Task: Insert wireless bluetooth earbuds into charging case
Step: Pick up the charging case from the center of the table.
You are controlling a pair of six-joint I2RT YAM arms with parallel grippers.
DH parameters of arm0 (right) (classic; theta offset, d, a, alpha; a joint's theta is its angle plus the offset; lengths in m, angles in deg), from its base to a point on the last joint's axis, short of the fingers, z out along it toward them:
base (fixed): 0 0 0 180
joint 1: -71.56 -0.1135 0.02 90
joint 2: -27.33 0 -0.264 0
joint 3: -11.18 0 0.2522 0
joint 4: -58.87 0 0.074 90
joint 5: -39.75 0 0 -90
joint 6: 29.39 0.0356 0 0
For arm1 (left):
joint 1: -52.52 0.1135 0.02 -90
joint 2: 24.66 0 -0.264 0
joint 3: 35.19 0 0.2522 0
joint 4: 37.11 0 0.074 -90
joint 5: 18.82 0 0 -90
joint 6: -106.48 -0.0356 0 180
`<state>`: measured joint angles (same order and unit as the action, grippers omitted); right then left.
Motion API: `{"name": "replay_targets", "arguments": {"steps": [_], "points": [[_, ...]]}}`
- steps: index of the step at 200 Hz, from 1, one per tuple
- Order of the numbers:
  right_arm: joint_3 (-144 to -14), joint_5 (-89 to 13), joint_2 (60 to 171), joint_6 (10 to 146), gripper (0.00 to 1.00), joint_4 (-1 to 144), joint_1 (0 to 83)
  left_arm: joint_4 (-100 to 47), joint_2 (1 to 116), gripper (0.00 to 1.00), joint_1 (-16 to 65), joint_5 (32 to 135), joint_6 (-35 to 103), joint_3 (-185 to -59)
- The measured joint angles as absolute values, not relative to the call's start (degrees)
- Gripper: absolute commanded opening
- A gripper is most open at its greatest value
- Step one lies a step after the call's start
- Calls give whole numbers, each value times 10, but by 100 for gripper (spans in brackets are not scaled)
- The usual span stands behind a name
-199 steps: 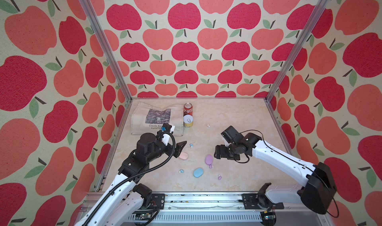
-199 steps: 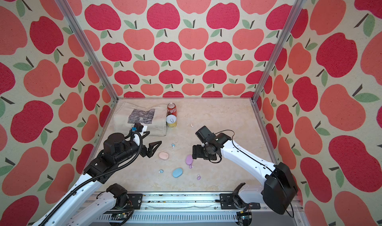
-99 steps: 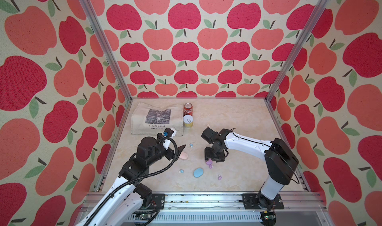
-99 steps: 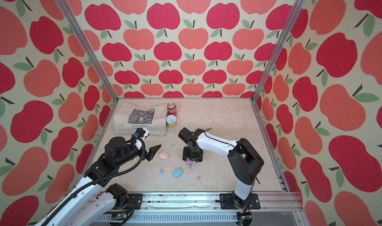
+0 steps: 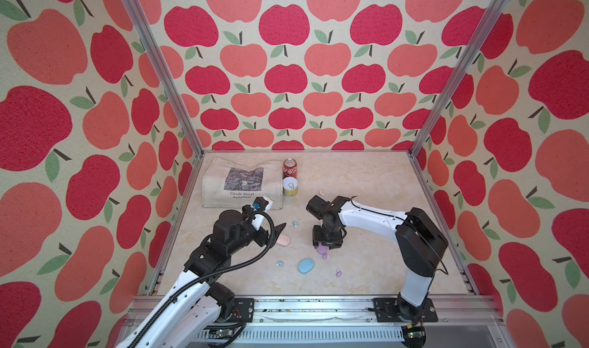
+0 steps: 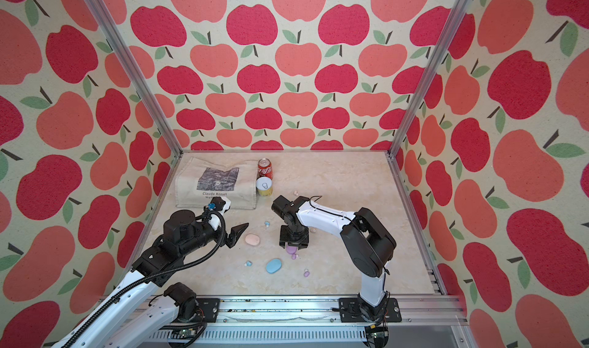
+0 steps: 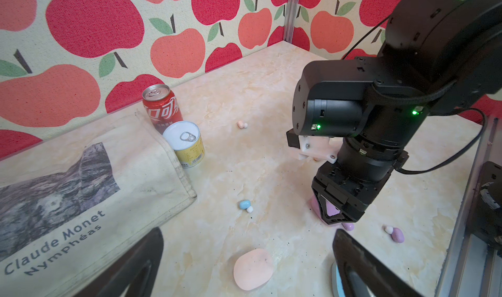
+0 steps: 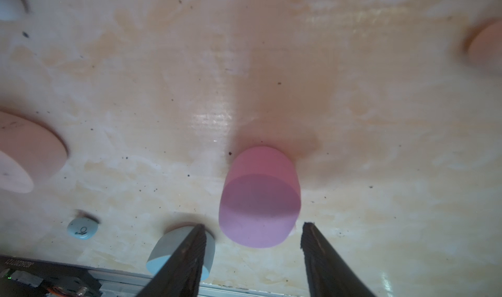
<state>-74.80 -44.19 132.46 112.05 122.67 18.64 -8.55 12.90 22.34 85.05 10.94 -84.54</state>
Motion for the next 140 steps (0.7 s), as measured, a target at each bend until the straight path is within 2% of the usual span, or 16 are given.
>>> {"name": "replay_targets", "arguments": {"steps": [20,83,140], "points": [[-751,-439,1333,1116,48,1228,186,-85,127,99,223,849,109,-845],[-766,-424,1356,1109,48,1229,187,-83,138,99,222,849,110,-845],[-779,-403,1370,1097,29,1231,195,-57,144,99,221,839,123,-856]]}}
